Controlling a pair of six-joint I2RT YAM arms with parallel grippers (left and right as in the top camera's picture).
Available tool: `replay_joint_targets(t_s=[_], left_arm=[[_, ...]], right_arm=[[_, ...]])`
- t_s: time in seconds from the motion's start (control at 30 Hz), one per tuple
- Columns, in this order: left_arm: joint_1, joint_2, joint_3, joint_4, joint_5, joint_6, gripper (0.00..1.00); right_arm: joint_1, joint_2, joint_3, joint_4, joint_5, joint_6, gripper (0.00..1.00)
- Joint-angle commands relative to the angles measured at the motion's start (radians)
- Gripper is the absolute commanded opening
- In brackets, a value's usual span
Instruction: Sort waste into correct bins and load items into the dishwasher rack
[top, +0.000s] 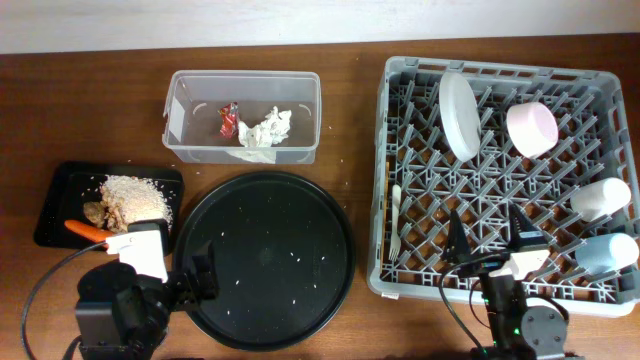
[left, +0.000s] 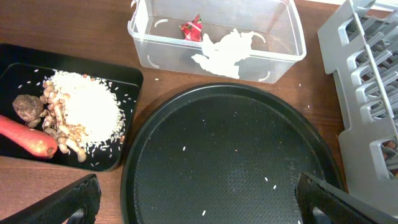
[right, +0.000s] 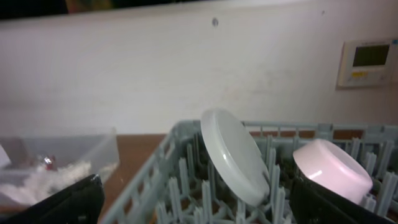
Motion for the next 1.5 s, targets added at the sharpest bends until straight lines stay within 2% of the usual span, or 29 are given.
replay_joint_targets(t_s=[0.0,0.07,0.8,0.9,1.0,1.03,1.1,1.23,1.33,1.4,1.47], left_arm=[[0.002,-0.004,-0.003,0.001,0.008,0.015,0.99],[0.002,-0.004,-0.003,0.001,0.008,0.015,0.99],[0.002,-0.005,-0.004,0.001,0.008,0.015,0.99],[0.002,-0.037,-0.036,-0.021,-0.073,0.034,0.99],[0.002,-0.175,-0.24,0.128,-0.071,0.034,0.99],[0.002,-0.255,-0.361,0.253,-0.071,0.034,0.99],[0.002,-0.361,-0.513,0.409,-0.069,0.033,0.99],[0.002,-0.497,-0.722,0.703,-0.072,0.034,0.99],[0.001,-0.521,-0.865,1.06,-0.071,0.117,0.99],[0.001,-0.521,-0.862,1.065,-0.072,0.206,0.99],[0.002,-0.521,-0.862,0.984,-0.079,0.24,0.99]], right_arm=[[0.006,-0.011,-0.073,0.024,0.017,-0.126,0.98],[0.006,-0.011,-0.072,-0.145,0.033,-0.124,0.98],[0.006,-0.011,-0.073,-0.137,0.034,-0.124,0.98],[0.006,-0.011,-0.073,-0.137,0.034,-0.125,0.98],[0.006,-0.011,-0.073,-0.137,0.034,-0.125,0.98],[0.006,-0.011,-0.073,-0.137,0.034,-0.124,0.98],[0.006,-0.011,-0.073,-0.137,0.034,-0.124,0.98],[0.006,-0.011,-0.073,-0.137,0.034,-0.125,0.98],[0.006,-0.011,-0.073,-0.137,0.034,-0.125,0.98],[0.006,-0.011,-0.073,-0.137,0.034,-0.124,0.98],[0.006,-0.011,-0.073,-0.137,0.034,-0.124,0.98]])
